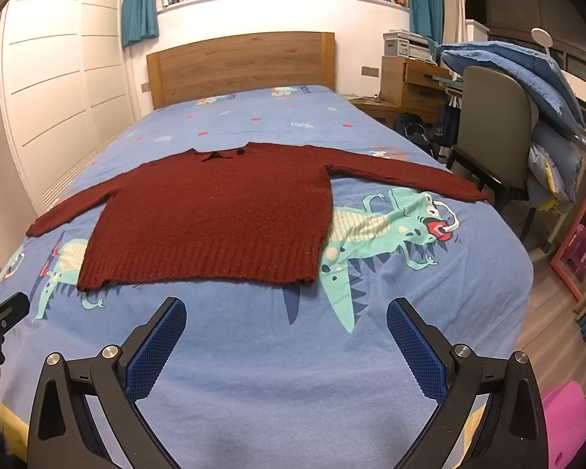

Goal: Fold small clothes

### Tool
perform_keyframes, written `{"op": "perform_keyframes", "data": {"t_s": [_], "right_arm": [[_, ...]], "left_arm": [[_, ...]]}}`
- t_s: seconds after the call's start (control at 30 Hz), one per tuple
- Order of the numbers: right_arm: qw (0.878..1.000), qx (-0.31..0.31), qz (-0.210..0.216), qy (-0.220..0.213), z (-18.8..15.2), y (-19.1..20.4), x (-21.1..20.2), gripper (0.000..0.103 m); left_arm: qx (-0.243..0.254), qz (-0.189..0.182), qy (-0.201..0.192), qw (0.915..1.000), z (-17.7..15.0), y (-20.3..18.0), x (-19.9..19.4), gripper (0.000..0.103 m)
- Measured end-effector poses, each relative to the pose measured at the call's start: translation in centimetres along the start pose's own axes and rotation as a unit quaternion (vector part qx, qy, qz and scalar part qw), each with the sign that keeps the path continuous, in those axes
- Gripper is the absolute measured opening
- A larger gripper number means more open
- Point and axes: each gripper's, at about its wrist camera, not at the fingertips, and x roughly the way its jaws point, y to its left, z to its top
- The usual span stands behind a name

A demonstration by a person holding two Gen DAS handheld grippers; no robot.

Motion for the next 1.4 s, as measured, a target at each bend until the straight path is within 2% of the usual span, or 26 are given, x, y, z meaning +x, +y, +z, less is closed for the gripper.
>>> {"op": "perform_keyframes", "data": {"t_s": [0.23, 0.6, 1.03, 1.2, 1.4], "right_arm": [[1.000, 0.002, -0.001, 0.005, 0.0, -0.1, 0.3, 0.103], [1.000, 0.002, -0.001, 0.010, 0.0, -0.2, 0.7, 0.103], [1.000, 0.016, 0.003, 0.026, -0.2, -0.9, 1.8, 0.103], [0.999, 0.043, 0.001, 0.026, 0.8, -2.6, 2.0, 0.103], [0.996, 0.086, -0.014, 0.025, 2.8, -6.2, 3.3, 0.103]], "left_arm": [[0.006, 0.009, 0.032, 0.9994, 0.1, 0.0, 0.4, 0.102], [0.008, 0.026, 0.035, 0.9990, 0.1, 0.2, 0.8, 0.102], [-0.007, 0.020, 0.045, 0.9988, -0.1, 0.3, 1.9, 0.102], [-0.003, 0.030, 0.038, 0.9988, 0.4, 0.6, 2.0, 0.102], [0.016, 0.066, 0.024, 0.9974, 2.2, 1.3, 2.4, 0.102]]}}
